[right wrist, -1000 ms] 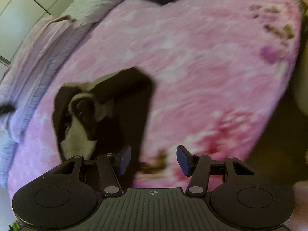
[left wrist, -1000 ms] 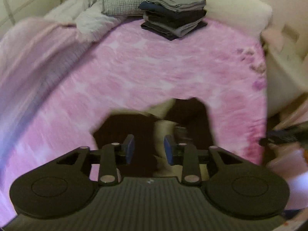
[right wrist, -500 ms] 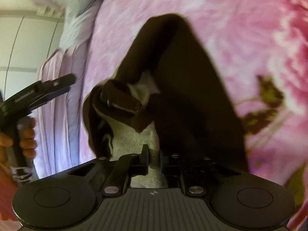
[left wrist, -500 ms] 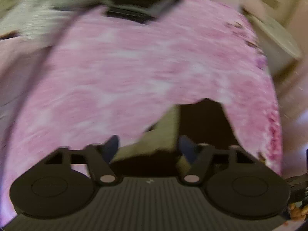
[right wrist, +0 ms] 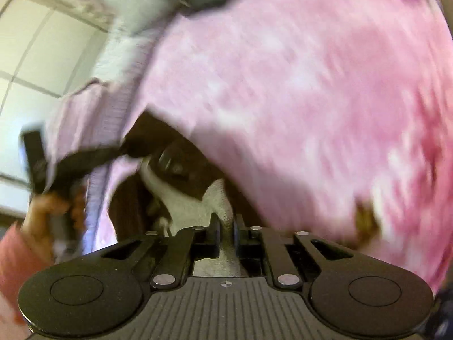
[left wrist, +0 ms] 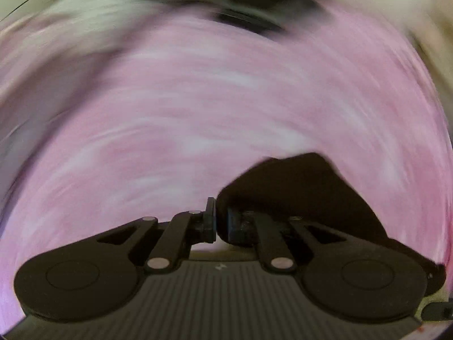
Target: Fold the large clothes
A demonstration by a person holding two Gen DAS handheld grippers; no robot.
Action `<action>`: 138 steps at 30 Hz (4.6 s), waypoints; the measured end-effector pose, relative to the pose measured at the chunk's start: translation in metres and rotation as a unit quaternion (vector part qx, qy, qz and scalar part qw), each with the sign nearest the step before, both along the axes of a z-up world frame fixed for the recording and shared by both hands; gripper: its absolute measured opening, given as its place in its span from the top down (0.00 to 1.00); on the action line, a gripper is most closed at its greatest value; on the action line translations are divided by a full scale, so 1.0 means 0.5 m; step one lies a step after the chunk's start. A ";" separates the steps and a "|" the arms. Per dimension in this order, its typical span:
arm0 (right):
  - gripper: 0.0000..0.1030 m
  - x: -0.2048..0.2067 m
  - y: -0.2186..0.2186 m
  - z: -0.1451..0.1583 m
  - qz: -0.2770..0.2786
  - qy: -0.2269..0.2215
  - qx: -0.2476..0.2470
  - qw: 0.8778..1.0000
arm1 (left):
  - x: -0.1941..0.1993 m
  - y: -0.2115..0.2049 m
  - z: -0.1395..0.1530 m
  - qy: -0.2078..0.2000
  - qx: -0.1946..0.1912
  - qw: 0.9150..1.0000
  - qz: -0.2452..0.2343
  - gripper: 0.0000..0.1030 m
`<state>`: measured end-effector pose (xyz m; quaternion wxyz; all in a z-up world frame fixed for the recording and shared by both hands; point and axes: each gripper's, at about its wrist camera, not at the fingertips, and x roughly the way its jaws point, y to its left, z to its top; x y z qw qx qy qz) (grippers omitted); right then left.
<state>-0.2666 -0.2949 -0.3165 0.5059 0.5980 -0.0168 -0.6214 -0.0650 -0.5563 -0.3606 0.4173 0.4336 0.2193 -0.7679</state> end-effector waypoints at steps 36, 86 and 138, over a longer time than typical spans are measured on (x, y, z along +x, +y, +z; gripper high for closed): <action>0.30 0.223 -0.116 -0.183 0.461 -0.086 0.130 0.874 | 0.467 0.702 -0.046 0.047 0.100 0.744 0.659 0.56; 0.49 0.197 -0.256 -0.230 0.310 -0.054 -0.021 0.949 | 0.624 0.507 -0.126 0.238 0.106 0.821 0.507 0.73; 0.60 -0.067 -0.316 -0.056 0.282 0.211 0.196 0.915 | 1.032 0.416 -0.065 0.155 0.005 0.710 0.687 0.45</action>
